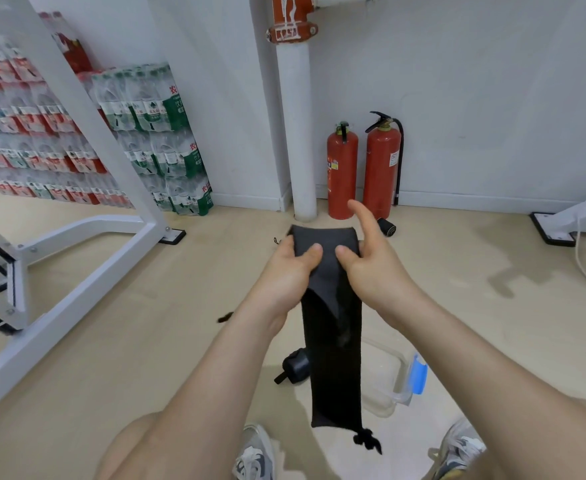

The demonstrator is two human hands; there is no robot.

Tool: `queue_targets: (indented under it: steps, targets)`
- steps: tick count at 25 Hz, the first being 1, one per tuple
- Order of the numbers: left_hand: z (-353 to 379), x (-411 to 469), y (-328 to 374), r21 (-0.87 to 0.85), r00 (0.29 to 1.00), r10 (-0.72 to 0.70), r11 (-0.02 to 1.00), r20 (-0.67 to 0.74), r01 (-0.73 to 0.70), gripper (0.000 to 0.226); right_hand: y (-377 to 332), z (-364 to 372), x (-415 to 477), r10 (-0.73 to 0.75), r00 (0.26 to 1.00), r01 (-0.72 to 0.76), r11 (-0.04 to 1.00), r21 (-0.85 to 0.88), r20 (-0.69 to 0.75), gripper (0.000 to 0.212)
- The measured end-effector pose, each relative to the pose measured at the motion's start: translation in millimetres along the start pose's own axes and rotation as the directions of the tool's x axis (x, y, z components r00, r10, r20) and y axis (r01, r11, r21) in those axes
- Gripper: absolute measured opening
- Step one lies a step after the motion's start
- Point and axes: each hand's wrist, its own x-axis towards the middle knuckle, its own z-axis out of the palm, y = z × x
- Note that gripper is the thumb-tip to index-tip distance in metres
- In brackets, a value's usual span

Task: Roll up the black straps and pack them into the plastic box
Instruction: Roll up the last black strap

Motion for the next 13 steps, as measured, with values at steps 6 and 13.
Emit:
queue_targets:
  steps: [6, 13]
  targets:
    - [1, -1, -3, -0.063, 1.0, -0.003, 0.998, -0.011, 0.003, 0.026, -9, -4, 0, 0.071, 0.996, -0.072, 0.997, 0.011, 0.057, 0.041]
    - [0, 5, 4, -0.112, 0.991, 0.049, 0.992, -0.123, -0.063, 0.025, -12, -8, -7, -0.013, 0.976, 0.037, 0.994, -0.105, 0.215, 0.073]
